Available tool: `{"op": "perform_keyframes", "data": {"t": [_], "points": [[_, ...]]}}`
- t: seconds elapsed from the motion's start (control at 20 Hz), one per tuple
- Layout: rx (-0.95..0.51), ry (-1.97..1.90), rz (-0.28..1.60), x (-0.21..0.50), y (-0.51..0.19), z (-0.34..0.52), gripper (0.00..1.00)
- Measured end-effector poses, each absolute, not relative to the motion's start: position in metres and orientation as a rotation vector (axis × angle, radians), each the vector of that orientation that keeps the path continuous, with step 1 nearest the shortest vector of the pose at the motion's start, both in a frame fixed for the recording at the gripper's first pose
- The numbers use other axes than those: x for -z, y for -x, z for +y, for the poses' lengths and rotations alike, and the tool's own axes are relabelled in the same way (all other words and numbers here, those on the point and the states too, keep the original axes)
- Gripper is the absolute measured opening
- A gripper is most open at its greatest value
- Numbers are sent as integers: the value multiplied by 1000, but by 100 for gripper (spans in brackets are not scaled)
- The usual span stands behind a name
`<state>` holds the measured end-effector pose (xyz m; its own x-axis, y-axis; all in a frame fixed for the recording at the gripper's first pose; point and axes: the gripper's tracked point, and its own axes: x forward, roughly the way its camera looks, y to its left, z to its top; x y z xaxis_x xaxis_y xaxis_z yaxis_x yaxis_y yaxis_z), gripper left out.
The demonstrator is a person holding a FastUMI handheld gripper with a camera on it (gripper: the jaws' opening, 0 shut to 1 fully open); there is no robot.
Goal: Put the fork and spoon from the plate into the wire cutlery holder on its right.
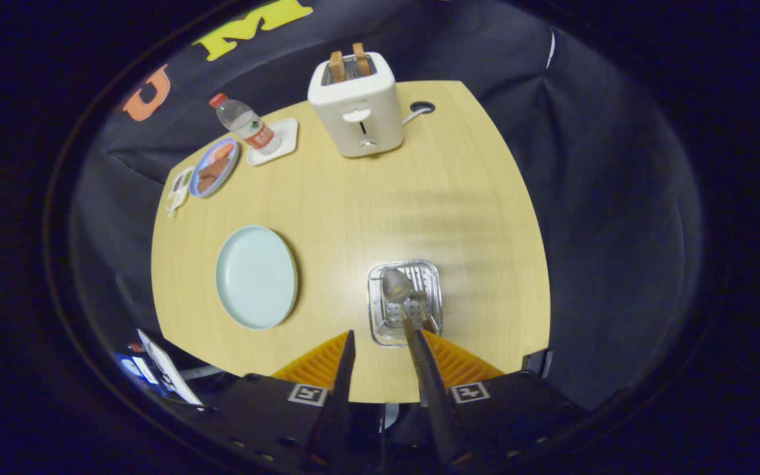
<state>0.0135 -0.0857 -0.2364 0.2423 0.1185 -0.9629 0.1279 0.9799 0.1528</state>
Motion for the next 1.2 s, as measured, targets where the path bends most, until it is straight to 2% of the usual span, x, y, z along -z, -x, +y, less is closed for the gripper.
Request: {"op": "perform_keyframes", "data": {"t": [0.15, 0.3, 0.6, 0.9, 1.2], "points": [[-32, -189, 1177, 215, -34, -73, 86], [-58, -154, 995, 182, -56, -61, 94], [-71, -89, 608, 96, -73, -45, 95], [-71, -34, 235, 6, -44, -43, 96], [-8, -48, 71, -21, -1, -57, 96]]}}
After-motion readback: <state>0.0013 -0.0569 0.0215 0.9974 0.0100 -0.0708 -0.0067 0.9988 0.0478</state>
